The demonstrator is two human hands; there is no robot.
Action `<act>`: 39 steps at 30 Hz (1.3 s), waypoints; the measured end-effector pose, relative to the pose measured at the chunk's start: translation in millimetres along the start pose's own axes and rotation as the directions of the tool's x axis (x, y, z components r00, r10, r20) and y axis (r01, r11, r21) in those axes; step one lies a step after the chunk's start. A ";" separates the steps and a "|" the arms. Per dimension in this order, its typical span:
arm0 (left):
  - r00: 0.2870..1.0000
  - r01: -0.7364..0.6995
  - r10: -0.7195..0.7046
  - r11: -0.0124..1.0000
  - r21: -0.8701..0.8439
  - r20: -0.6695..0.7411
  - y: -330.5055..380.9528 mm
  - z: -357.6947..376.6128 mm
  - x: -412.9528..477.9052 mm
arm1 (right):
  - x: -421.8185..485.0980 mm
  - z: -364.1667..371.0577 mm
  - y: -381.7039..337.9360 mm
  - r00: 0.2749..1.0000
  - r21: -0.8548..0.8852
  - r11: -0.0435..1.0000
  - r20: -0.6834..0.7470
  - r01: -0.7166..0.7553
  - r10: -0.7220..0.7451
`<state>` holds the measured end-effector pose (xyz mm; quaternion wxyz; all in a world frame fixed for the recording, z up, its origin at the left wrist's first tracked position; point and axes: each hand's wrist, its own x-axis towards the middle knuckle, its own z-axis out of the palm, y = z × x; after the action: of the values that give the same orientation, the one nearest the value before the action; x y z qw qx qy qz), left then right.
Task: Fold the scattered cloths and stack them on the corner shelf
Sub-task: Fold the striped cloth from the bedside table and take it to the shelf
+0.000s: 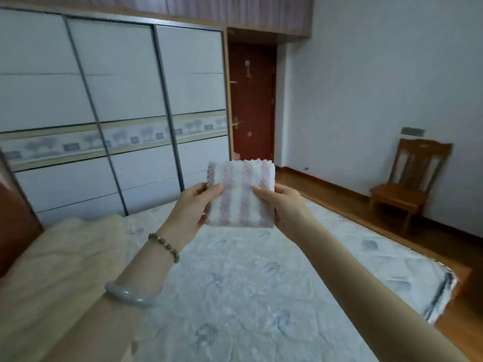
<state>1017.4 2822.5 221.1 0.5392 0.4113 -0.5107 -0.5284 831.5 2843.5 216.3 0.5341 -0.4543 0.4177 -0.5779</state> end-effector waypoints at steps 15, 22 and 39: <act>0.796 0.158 -0.084 0.985 -0.071 0.599 -75.0 389.6 29.9 | -104.6 -332.3 -79.6 0.766 -0.036 0.995 -0.636 0.096 -0.097; 0.680 0.183 -0.072 0.980 -0.074 0.730 -100.7 537.8 48.3 | -111.2 -465.2 -113.0 0.670 -0.061 0.993 -0.734 0.099 -0.112; 0.585 0.207 -0.132 0.978 0.010 0.800 -164.9 793.4 200.8 | 12.8 -723.8 -149.3 0.608 -0.060 0.992 -0.786 0.106 -0.113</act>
<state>194.7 2683.0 193.4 0.2191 0.1562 -0.6330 -0.7259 92.8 2840.9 189.4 0.2586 -0.1814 0.5831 -0.7485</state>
